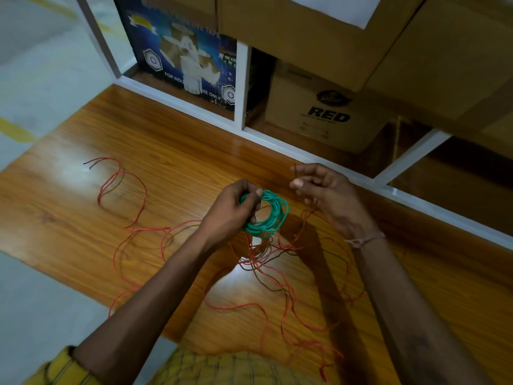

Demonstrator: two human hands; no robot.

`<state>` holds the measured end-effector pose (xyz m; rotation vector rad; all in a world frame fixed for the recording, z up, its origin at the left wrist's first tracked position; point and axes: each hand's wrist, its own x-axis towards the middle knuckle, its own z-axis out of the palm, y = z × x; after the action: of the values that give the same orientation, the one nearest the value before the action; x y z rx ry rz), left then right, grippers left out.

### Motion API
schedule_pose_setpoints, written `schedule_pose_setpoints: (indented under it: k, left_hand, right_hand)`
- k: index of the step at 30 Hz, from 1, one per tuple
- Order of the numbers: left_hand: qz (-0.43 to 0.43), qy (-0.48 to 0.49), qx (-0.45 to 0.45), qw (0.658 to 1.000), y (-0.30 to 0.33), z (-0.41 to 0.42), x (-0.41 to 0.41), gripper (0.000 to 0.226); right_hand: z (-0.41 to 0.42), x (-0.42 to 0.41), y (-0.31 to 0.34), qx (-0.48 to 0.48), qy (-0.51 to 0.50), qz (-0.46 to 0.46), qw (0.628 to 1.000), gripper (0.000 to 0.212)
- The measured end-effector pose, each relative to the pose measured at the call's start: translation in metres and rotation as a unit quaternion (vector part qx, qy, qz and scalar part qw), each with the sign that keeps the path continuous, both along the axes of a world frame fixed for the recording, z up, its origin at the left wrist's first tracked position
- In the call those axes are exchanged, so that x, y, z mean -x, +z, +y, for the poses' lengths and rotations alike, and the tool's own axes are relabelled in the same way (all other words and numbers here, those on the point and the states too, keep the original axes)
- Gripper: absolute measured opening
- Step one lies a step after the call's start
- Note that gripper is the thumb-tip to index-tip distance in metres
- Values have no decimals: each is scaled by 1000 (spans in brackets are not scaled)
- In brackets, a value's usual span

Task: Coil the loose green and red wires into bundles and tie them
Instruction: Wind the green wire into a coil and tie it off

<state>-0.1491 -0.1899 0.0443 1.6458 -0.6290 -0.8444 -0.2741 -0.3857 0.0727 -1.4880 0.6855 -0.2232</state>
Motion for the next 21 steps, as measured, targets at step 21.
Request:
schedule_pose_setpoints:
  k: [21]
  left_hand:
    - [-76, 18, -26, 997, 27, 8, 26, 19]
  right_hand:
    - [72, 38, 36, 215, 2, 45, 976, 16]
